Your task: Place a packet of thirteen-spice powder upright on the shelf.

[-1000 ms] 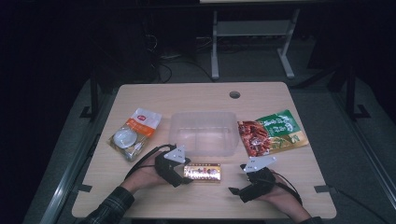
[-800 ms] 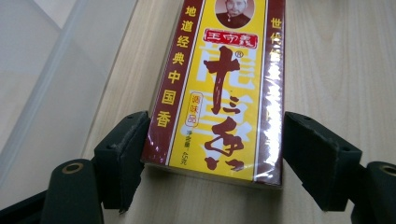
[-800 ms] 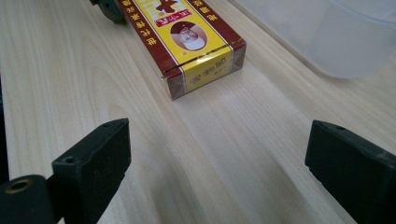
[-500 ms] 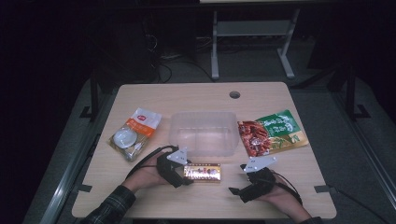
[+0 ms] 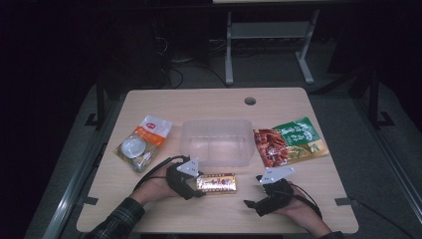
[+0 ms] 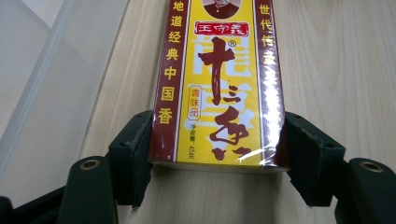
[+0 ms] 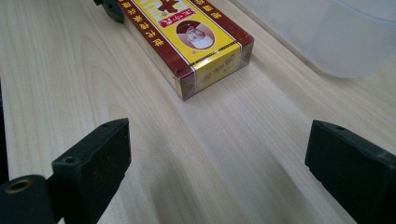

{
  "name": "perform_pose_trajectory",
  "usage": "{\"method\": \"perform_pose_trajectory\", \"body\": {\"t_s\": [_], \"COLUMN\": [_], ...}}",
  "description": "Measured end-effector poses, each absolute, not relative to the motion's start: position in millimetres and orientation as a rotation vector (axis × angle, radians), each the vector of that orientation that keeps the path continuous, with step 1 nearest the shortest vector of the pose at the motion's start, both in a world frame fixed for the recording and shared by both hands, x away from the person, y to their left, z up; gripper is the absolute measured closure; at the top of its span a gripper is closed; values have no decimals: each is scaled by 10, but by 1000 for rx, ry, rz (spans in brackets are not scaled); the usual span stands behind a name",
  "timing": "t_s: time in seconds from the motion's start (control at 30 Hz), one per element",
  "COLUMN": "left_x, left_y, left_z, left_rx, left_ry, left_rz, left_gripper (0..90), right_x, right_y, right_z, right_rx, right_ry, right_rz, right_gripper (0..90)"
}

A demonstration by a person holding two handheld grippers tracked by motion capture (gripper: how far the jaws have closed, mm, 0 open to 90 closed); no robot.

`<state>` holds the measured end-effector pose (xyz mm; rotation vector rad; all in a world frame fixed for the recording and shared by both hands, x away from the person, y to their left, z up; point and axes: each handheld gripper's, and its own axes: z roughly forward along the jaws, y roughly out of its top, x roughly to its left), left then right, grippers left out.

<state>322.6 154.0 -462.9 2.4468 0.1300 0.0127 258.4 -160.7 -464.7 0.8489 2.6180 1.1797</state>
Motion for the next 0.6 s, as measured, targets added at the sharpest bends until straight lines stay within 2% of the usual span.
{"method": "perform_pose_trajectory", "body": {"t_s": [0.3, 0.6], "left_x": [3228, 3216], "left_y": [1560, 1650], "left_z": [-4609, -4409], "left_rx": [2432, 2360], "left_ry": [160, 179], "left_rz": [-17, -24], "left_gripper": [322, 322], "right_x": [2589, 2589], "right_y": [-1615, -1620], "right_z": [-4647, -4645], "right_rx": [836, 836], "right_ry": [2613, 2614], "right_rz": [1183, 1181], "right_gripper": [64, 64]}}
